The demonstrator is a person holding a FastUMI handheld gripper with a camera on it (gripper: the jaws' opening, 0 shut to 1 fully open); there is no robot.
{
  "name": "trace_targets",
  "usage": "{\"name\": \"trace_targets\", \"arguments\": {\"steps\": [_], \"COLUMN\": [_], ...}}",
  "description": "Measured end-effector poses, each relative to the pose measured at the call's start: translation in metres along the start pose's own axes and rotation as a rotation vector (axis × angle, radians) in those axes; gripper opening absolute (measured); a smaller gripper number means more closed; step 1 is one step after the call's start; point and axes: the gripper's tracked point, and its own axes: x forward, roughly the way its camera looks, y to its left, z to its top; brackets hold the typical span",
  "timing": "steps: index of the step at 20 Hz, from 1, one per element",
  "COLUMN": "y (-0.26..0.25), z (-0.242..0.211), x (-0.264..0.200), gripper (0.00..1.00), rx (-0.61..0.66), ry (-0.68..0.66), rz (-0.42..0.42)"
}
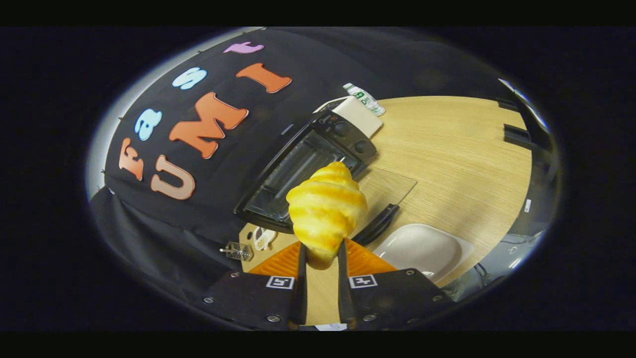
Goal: Open the toaster oven, put the food inside, and close the toaster oven door.
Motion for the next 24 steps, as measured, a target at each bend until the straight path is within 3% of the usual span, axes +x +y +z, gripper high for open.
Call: {"name": "trace_targets", "arguments": {"steps": [10, 24], "y": [0.038, 0.062], "z": [0.018, 0.020], "x": [0.071, 0.163], "gripper": [0.25, 0.25], "rx": [0.022, 0.129], "ry": [0.080, 0.124], "rz": [0.112, 0.148]}}
